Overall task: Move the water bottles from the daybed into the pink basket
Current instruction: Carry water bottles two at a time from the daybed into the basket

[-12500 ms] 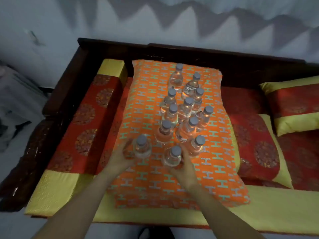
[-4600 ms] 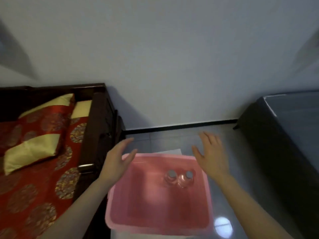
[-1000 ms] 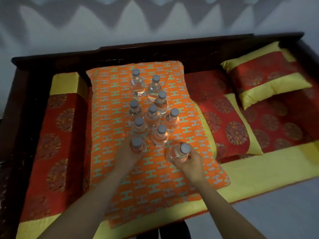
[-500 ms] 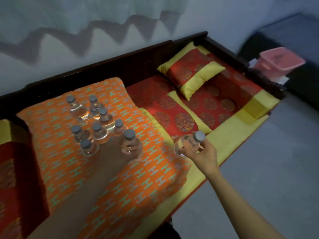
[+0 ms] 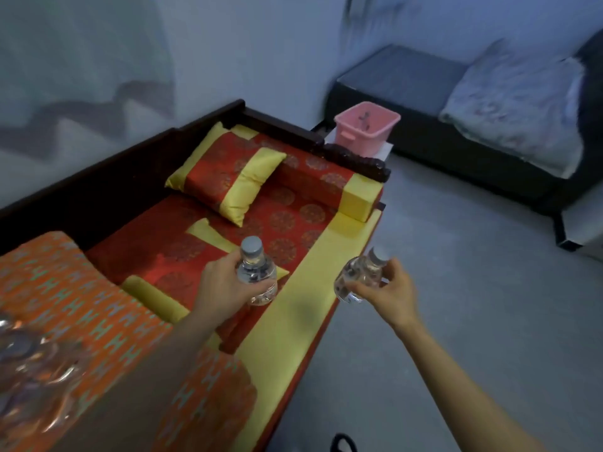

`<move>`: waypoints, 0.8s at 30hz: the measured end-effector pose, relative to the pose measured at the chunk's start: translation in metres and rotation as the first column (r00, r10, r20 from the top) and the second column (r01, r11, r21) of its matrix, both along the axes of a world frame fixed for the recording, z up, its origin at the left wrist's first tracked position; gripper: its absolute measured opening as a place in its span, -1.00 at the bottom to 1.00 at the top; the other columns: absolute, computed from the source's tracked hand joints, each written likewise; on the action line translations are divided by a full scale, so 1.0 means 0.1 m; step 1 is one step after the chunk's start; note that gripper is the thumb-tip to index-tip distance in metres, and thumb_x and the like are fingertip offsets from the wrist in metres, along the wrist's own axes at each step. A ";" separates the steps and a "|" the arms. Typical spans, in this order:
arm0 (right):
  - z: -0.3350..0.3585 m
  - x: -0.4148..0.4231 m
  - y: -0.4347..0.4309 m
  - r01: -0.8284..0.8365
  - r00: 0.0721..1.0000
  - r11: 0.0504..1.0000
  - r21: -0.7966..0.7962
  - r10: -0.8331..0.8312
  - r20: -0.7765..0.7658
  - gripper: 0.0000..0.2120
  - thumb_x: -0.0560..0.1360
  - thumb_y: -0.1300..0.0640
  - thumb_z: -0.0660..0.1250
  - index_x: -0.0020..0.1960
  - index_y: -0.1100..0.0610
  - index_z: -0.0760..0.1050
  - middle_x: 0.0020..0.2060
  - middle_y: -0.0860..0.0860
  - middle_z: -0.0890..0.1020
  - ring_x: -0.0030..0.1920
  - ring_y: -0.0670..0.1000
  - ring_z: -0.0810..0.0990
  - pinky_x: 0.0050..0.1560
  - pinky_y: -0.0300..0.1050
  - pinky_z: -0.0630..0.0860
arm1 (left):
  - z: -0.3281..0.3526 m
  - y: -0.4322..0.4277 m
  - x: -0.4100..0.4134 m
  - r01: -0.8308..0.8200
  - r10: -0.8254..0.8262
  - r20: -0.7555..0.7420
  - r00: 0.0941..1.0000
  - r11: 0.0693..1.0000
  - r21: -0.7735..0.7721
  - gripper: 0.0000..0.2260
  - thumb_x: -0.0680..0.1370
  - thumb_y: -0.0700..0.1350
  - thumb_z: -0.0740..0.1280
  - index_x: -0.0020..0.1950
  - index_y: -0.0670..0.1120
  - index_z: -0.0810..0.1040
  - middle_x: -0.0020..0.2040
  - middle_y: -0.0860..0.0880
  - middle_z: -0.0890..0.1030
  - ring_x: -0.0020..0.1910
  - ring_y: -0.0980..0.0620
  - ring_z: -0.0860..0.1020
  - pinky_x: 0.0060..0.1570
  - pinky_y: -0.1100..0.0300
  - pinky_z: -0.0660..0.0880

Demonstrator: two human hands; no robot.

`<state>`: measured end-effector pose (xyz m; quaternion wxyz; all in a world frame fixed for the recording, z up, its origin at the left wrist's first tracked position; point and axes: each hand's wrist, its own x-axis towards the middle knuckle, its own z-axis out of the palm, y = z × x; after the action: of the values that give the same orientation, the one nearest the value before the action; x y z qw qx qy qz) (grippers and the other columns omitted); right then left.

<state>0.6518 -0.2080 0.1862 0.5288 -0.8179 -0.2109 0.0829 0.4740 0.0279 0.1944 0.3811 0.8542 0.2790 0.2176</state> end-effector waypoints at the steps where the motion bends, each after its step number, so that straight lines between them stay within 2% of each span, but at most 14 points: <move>1: 0.04 0.23 -0.13 0.007 1.000 1.000 -0.005 -0.007 0.000 -0.49 0.11 0.04 0.62 -0.05 -0.20 0.47 -0.16 -0.25 0.63 -0.13 -0.23 0.61 -0.16 -0.24 0.52 | 0.01 -0.10 0.24 0.004 -0.004 0.006 1.000 1.000 0.000 -0.58 0.20 0.14 0.58 -0.02 0.11 0.57 -0.22 0.14 0.66 -0.21 0.13 0.62 -0.18 0.09 0.55; 4: 0.15 0.92 -0.42 0.006 1.000 1.000 -0.009 -0.006 0.015 -0.51 0.09 -0.05 0.60 -0.07 -0.19 0.45 -0.14 -0.23 0.63 -0.12 -0.25 0.60 -0.17 -0.30 0.49 | 0.10 -0.33 0.94 0.036 -0.036 0.001 0.999 0.999 -0.015 -0.58 0.21 0.12 0.58 -0.01 0.09 0.57 -0.19 0.11 0.68 -0.19 0.14 0.62 -0.12 0.03 0.57; 6: 0.23 1.36 -0.63 0.020 0.999 1.000 -0.005 -0.020 0.027 -0.53 0.09 -0.04 0.61 -0.09 -0.14 0.47 -0.16 -0.20 0.63 -0.14 -0.24 0.60 -0.18 -0.28 0.49 | 0.14 -0.48 1.43 0.050 -0.050 -0.003 0.999 0.999 0.015 -0.60 0.21 0.13 0.57 -0.03 0.08 0.57 -0.20 0.10 0.67 -0.19 0.11 0.62 -0.14 0.03 0.56; 10: 0.31 2.13 -0.98 0.073 0.996 0.997 -0.026 -0.072 0.043 -0.53 0.11 -0.02 0.62 -0.10 -0.04 0.47 -0.17 -0.11 0.66 -0.15 -0.10 0.64 -0.11 0.01 0.61 | 0.23 -0.73 2.26 0.051 -0.051 0.007 0.999 0.998 0.034 -0.61 0.21 0.14 0.58 -0.06 0.15 0.53 -0.23 0.16 0.65 -0.22 0.19 0.60 -0.21 0.15 0.52; 12: 0.32 2.48 -1.09 0.087 0.995 0.995 -0.045 -0.085 0.046 -0.49 0.13 -0.05 0.63 -0.01 -0.05 0.49 -0.09 -0.07 0.67 -0.08 -0.04 0.64 -0.03 0.06 0.61 | 0.27 -0.81 2.63 0.083 -0.083 0.008 0.996 0.996 0.030 -0.62 0.22 0.14 0.57 -0.06 0.17 0.53 -0.23 0.20 0.64 -0.22 0.27 0.58 -0.24 0.28 0.48; 14: 0.28 2.82 -1.17 0.108 0.992 0.992 -0.064 -0.104 0.064 -0.38 0.14 -0.10 0.62 0.13 -0.03 0.51 -0.01 -0.06 0.66 -0.01 -0.02 0.61 0.01 0.04 0.59 | 0.29 -0.85 3.02 0.110 -0.110 -0.001 0.994 0.993 0.045 -0.62 0.22 0.14 0.57 -0.06 0.18 0.52 -0.22 0.20 0.64 -0.21 0.28 0.57 -0.26 0.35 0.44; 16: 0.21 3.17 -1.22 0.128 0.990 0.990 -0.060 -0.125 0.063 -0.35 0.14 -0.11 0.61 0.18 -0.05 0.52 0.00 -0.05 0.66 0.01 -0.01 0.61 0.02 0.01 0.58 | 0.27 -0.87 3.45 0.129 -0.128 -0.014 0.992 0.990 0.063 -0.61 0.23 0.13 0.57 -0.03 0.15 0.54 -0.20 0.15 0.65 -0.20 0.23 0.59 -0.22 0.26 0.49; 18: 0.15 3.47 -1.21 0.134 0.990 0.989 -0.068 -0.132 0.043 -0.39 0.14 -0.10 0.60 0.15 -0.09 0.53 -0.02 -0.08 0.67 -0.01 -0.02 0.62 0.01 -0.03 0.58 | 0.25 -0.85 3.83 0.147 -0.145 -0.031 0.989 0.987 0.065 -0.59 0.24 0.13 0.57 0.01 0.10 0.57 -0.17 0.13 0.67 -0.19 0.18 0.60 -0.18 0.21 0.51; 21: 0.05 4.07 -1.16 0.135 0.991 0.988 -0.080 -0.133 0.034 -0.42 0.12 -0.13 0.59 0.11 -0.13 0.54 -0.06 -0.11 0.66 -0.03 -0.05 0.61 -0.04 -0.12 0.56 | 0.17 -0.79 4.56 0.178 -0.176 -0.040 0.984 0.983 0.052 -0.59 0.24 0.11 0.58 0.01 0.06 0.59 -0.16 0.13 0.67 -0.17 0.20 0.60 -0.17 0.26 0.51; 24: 0.02 4.63 -1.07 0.154 0.988 0.985 -0.082 -0.152 0.026 -0.45 0.09 -0.17 0.57 0.06 -0.16 0.54 -0.11 -0.18 0.65 -0.06 -0.09 0.62 -0.10 -0.17 0.55 | 0.13 -0.66 5.23 0.205 -0.204 -0.027 0.979 0.978 0.025 -0.62 0.23 0.08 0.59 -0.03 0.07 0.58 -0.19 0.13 0.67 -0.19 0.21 0.60 -0.17 0.21 0.54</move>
<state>1.1151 -0.3153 0.1880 0.4966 -0.8540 -0.1490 0.0429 0.9972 -0.0382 0.2070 0.3865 0.8860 0.1911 0.1707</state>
